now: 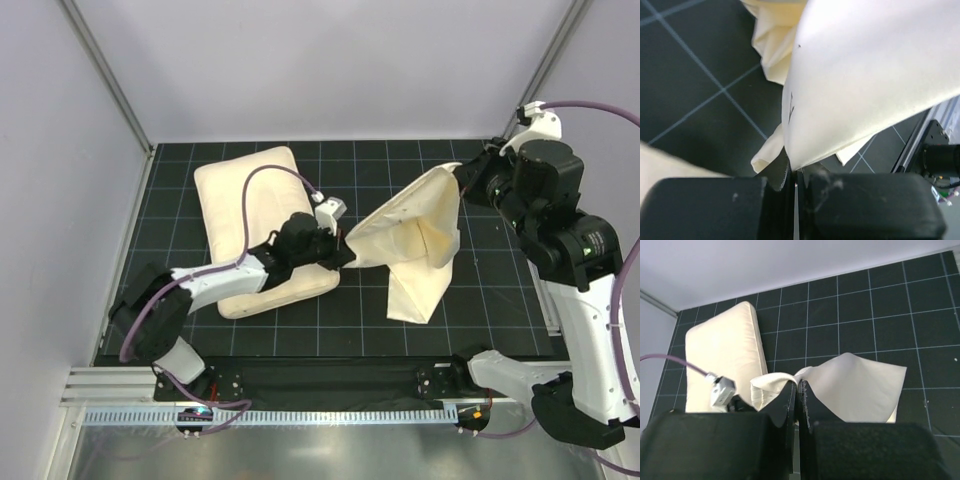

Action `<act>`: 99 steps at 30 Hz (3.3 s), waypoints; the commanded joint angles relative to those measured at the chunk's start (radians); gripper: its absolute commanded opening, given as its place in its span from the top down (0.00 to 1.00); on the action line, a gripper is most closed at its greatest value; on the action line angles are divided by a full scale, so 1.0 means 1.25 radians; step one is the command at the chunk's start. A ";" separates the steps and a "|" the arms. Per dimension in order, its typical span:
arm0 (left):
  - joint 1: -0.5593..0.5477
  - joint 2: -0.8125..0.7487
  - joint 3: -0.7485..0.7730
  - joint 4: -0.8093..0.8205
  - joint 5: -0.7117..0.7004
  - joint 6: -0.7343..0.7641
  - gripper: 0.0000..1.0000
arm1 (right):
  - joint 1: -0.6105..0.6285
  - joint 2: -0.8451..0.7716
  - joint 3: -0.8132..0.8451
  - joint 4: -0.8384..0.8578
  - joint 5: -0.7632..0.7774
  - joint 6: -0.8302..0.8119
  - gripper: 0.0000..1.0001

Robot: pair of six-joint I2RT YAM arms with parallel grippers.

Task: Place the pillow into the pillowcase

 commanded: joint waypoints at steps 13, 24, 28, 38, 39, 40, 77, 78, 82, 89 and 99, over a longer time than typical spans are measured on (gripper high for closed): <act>-0.014 -0.419 0.538 -0.724 -0.252 0.043 1.00 | -0.027 -0.174 0.139 0.119 -0.011 -0.023 0.96; -0.127 -0.394 0.605 -0.669 -0.080 -0.052 1.00 | -0.007 -0.408 0.177 0.179 0.152 -0.063 0.96; -0.227 -0.305 0.665 -0.648 -0.134 -0.027 1.00 | 0.042 -0.364 0.154 0.189 0.152 -0.100 0.96; -0.201 -0.173 0.768 -0.724 -0.290 -0.088 1.00 | 0.061 -0.224 -0.027 0.297 0.166 -0.091 0.96; -0.181 -0.183 0.751 -0.732 -0.299 -0.103 1.00 | 0.063 -0.214 -0.033 0.301 0.163 -0.091 0.96; -0.172 -0.191 0.734 -0.731 -0.309 -0.103 1.00 | 0.062 -0.206 -0.038 0.304 0.159 -0.090 0.96; -0.463 0.076 0.974 -0.528 -0.379 0.123 1.00 | -0.952 0.022 0.158 0.724 -0.798 0.602 0.96; -0.470 0.088 0.983 -0.528 -0.377 0.121 1.00 | -0.969 0.019 0.173 0.724 -0.791 0.604 0.96; -0.512 0.127 1.022 -0.516 -0.379 0.119 1.00 | -1.013 0.073 0.276 0.744 -0.799 0.657 0.96; -0.585 0.188 1.097 -0.494 -0.367 0.107 1.00 | -1.033 0.302 0.468 1.013 -0.876 0.996 0.96; -0.301 -0.045 0.540 -0.290 -0.261 -0.336 1.00 | -0.682 0.400 0.312 0.643 -0.871 0.573 0.96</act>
